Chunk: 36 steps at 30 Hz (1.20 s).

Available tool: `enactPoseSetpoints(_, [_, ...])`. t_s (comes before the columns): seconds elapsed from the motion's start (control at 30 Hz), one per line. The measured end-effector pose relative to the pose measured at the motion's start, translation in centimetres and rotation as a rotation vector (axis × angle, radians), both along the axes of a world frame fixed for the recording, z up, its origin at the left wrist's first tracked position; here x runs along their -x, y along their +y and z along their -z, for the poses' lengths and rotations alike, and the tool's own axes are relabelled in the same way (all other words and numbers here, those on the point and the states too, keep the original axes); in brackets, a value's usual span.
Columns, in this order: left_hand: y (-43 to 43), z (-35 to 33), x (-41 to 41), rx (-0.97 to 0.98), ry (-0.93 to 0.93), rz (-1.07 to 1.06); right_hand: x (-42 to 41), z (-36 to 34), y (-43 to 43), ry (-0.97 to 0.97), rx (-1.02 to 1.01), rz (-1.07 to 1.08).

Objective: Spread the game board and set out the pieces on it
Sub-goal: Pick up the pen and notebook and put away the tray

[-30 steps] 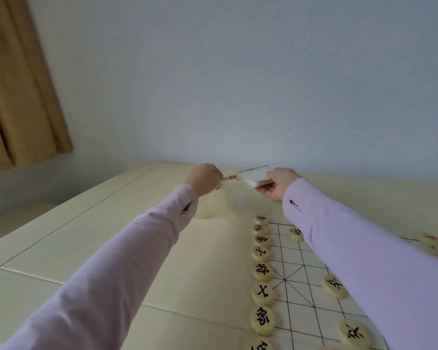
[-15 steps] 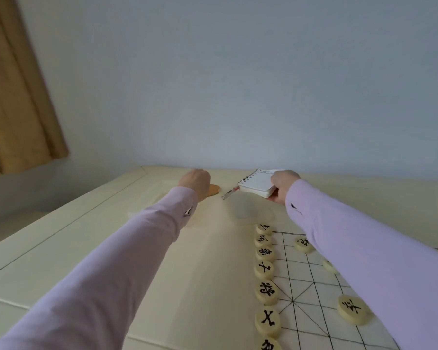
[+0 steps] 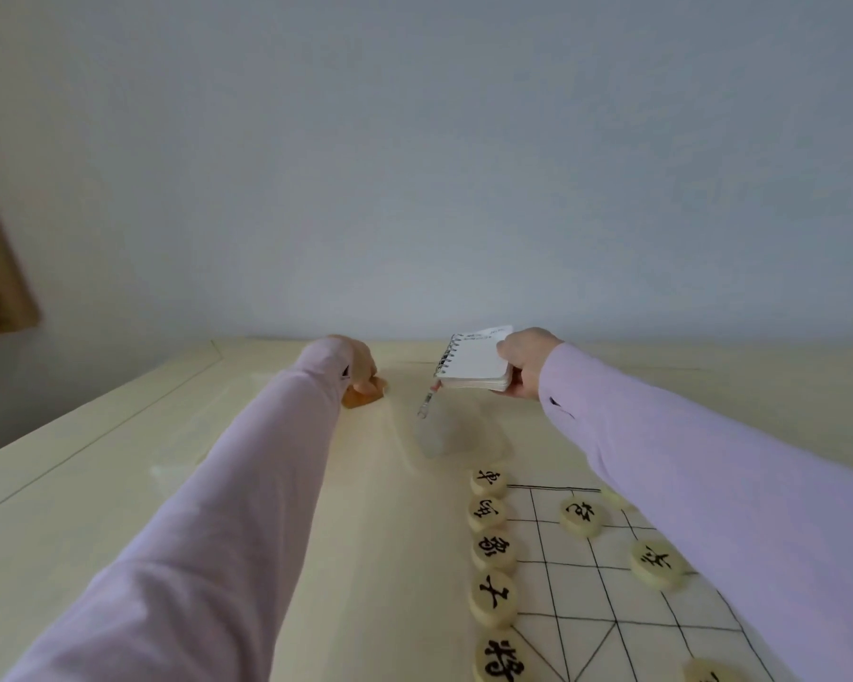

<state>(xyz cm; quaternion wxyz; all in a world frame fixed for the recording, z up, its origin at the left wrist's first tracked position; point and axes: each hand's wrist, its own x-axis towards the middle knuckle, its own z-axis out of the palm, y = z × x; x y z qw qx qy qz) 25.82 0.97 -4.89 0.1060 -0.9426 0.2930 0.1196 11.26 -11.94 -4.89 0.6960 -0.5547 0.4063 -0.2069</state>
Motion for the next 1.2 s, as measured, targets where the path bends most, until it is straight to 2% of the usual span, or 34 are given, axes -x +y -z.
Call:
enactPoseSetpoints(0.2, [0.3,0.0,-1.0,0.017,0.017,-0.034,-0.1,0.8,0.2,0.031,0.033,-0.005])
enactPoseSetpoints(0.3, [0.5,0.3,-0.8,0.125,-0.032,-0.074,0.0,0.9,0.4,0.031,0.068,-0.023])
enactPoseSetpoints(0.4, [0.6,0.3,0.0,0.369,-0.167,-0.085,0.6,0.8,1.0,0.026,0.063,-0.033])
enactPoseSetpoints(0.5, [0.9,-1.1,1.7,0.747,-0.295,-0.127,1.7,0.7,1.8,0.044,0.087,-0.058])
enactPoseSetpoints(0.57, [1.2,-2.5,3.2,0.997,-0.182,-0.177,2.7,0.5,2.7,0.04,0.113,-0.089])
enactPoseSetpoints(0.63, [2.0,-3.4,5.6,1.174,0.075,-0.147,3.9,-0.1,3.9,0.001,0.113,-0.14])
enactPoseSetpoints(0.67, [2.8,-3.6,7.2,1.193,0.185,-0.129,4.6,-0.5,4.7,-0.011,0.108,-0.16])
enactPoseSetpoints(0.73, [4.0,-3.4,9.5,1.121,0.247,-0.093,5.7,-1.0,5.8,-0.017,0.103,-0.187])
enactPoseSetpoints(0.87, [7.2,-3.1,13.2,1.043,0.15,-0.025,8.1,-1.4,8.6,0.005,0.094,-0.311])
enactPoseSetpoints(1.0, [10.5,-3.2,16.5,1.067,0.106,0.003,10.3,-1.2,11.6,-0.048,0.033,-0.4])
enactPoseSetpoints(1.2, [16.3,-3.2,20.8,1.075,-0.063,0.021,12.9,-0.7,17.3,-0.105,-0.021,-0.531])
